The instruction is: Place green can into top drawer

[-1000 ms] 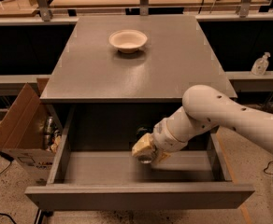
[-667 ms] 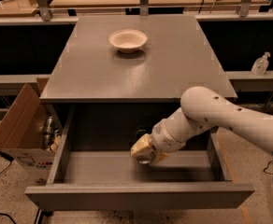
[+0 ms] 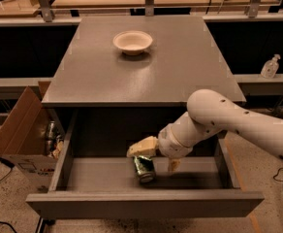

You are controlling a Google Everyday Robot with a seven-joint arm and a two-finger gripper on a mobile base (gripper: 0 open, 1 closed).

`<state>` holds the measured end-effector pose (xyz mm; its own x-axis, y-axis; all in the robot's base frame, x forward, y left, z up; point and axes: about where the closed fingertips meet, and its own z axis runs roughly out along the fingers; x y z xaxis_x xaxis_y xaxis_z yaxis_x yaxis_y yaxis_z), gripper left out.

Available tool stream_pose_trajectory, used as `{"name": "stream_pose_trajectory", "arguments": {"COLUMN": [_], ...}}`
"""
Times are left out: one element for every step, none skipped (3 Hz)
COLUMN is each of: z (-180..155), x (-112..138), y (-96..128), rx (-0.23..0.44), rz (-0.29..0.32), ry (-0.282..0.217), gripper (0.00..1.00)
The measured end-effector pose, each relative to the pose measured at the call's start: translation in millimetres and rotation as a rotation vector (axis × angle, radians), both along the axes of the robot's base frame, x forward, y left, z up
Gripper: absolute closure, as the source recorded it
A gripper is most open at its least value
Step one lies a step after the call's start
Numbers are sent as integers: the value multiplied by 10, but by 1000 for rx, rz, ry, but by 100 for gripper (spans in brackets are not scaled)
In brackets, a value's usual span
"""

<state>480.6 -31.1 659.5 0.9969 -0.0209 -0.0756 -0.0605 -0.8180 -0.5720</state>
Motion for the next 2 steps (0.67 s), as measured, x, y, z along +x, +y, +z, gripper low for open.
{"name": "stream_pose_trajectory", "arguments": {"z": [263, 656], "x": [-35, -113], "y": [5, -37], "rx": [57, 138], "rz": [3, -15], "ry": [5, -12], "gripper": [0, 0]}}
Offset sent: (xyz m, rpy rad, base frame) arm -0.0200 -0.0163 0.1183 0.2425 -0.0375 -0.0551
